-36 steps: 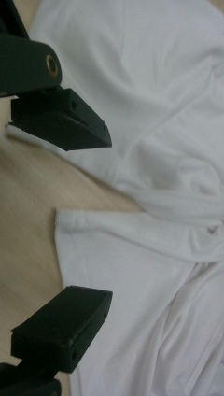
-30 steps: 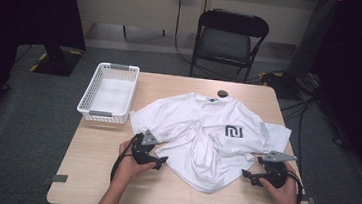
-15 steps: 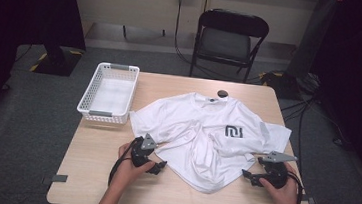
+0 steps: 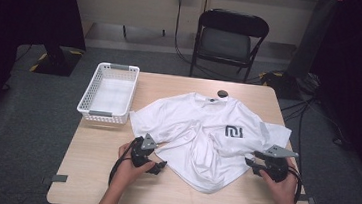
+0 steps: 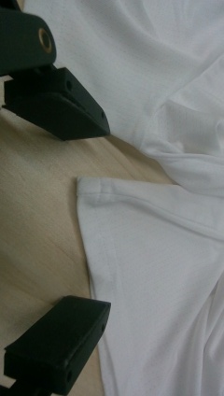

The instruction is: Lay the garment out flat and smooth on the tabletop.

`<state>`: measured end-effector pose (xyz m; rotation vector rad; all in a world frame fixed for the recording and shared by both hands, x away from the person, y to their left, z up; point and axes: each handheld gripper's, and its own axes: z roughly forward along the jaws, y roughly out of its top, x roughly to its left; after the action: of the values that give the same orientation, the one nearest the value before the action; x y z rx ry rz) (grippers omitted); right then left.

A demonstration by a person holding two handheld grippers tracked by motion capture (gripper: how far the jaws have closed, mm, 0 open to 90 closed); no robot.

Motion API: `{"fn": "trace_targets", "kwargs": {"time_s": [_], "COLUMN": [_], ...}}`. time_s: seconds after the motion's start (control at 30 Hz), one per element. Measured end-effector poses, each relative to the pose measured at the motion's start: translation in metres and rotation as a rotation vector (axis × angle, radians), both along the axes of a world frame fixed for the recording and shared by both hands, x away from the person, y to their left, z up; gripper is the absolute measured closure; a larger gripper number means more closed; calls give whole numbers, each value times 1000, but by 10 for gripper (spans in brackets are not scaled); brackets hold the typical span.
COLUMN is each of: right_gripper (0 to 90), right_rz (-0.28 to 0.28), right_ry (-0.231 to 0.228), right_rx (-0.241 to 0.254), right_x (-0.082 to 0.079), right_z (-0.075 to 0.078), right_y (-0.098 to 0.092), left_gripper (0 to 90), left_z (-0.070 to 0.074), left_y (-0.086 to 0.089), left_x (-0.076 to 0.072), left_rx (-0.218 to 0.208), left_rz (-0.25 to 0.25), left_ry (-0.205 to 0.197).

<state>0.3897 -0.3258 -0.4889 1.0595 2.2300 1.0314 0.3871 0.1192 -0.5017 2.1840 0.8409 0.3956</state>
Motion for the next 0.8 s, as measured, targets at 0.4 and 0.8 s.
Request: {"fn": "trace_targets", "kwargs": {"time_s": [0.4,0.8], "right_gripper": [811,888], "right_rz": [-11,22], "right_ry": [24,91], "right_rx": [-8,78], "right_x": [4,-17], "right_z": [-7,-1], "right_y": [-2,-17], "left_gripper": [134,134], "left_z": [0,0], "left_y": [0,0], "left_x": [0,0], "left_rx": [1,0], "left_rz": [0,-1], "left_ry": [0,1]}}
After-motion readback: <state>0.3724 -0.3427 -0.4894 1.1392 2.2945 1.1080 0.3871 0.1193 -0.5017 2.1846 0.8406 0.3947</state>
